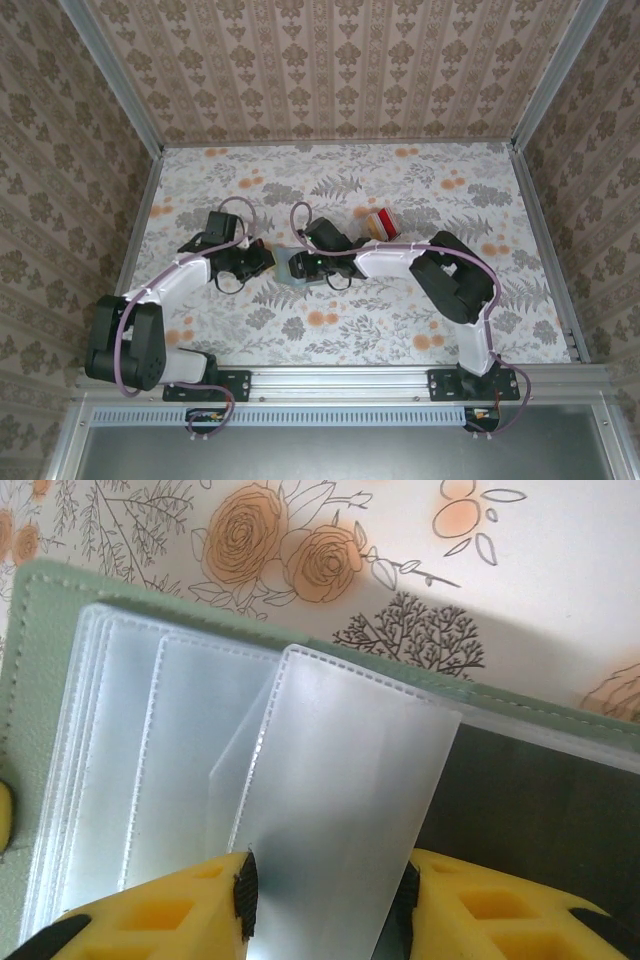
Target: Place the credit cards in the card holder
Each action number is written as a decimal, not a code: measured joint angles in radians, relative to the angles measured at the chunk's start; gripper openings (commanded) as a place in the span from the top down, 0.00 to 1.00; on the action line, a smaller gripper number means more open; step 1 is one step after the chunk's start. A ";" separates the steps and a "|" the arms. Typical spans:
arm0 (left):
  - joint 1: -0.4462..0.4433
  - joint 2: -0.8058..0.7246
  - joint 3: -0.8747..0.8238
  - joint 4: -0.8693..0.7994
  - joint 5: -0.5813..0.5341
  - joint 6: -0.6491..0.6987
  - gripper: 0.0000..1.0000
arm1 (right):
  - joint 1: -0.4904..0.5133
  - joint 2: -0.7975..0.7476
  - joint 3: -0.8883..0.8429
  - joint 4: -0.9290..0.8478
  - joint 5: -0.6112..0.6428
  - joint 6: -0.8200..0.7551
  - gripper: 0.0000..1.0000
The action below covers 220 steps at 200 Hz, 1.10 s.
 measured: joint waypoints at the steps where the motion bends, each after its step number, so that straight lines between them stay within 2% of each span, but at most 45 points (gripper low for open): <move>1: 0.000 0.000 0.000 0.000 0.000 0.000 1.00 | 0.000 0.000 0.000 0.000 0.000 0.000 0.54; 56: 0.019 0.000 -0.010 0.003 0.015 0.002 1.00 | -0.014 -0.019 -0.009 -0.029 0.017 -0.013 0.54; 175: 0.045 0.024 -0.018 0.009 0.017 0.023 1.00 | -0.049 -0.077 -0.047 -0.203 0.171 -0.079 0.47; 220: 0.045 0.056 -0.034 0.025 0.014 0.031 1.00 | -0.057 -0.174 -0.068 -0.248 0.174 -0.082 0.47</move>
